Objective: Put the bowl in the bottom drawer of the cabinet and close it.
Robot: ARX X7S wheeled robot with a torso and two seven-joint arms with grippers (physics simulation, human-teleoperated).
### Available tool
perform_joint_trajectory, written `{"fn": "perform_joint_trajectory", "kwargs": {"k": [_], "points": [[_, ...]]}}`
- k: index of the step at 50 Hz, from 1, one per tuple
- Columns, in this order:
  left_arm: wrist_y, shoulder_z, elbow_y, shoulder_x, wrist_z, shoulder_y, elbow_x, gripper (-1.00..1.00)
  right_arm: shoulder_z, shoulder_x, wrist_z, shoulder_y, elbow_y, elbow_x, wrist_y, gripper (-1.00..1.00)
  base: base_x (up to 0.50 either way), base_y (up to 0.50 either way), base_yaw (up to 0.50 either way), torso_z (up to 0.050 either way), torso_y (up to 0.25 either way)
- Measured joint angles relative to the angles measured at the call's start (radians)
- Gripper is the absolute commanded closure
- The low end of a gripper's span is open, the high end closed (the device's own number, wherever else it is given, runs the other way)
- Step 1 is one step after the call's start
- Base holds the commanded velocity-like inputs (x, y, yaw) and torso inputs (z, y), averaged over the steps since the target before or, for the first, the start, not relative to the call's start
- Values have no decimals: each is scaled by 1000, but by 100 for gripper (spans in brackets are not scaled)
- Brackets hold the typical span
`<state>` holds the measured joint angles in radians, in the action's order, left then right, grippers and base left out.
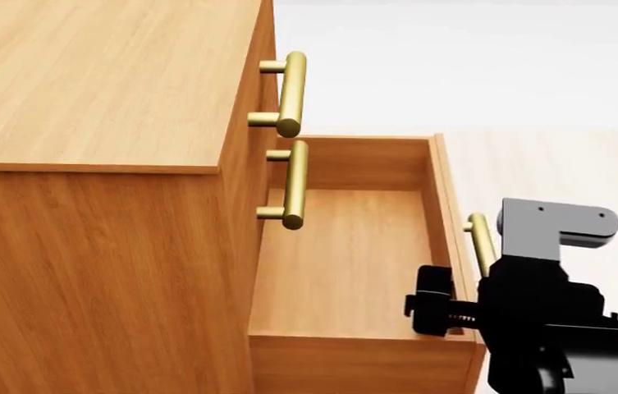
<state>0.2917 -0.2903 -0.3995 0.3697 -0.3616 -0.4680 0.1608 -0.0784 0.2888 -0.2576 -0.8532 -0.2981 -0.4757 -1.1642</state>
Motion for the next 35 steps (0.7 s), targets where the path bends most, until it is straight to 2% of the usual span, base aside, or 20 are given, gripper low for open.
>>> {"fn": "perform_joint_trajectory", "kwargs": {"k": [35], "points": [[1,-9,-2,13,-9,1,9,-100,20,13,-8,-3,-59,-3,55,-100,0,0,0,-1,0]]}}
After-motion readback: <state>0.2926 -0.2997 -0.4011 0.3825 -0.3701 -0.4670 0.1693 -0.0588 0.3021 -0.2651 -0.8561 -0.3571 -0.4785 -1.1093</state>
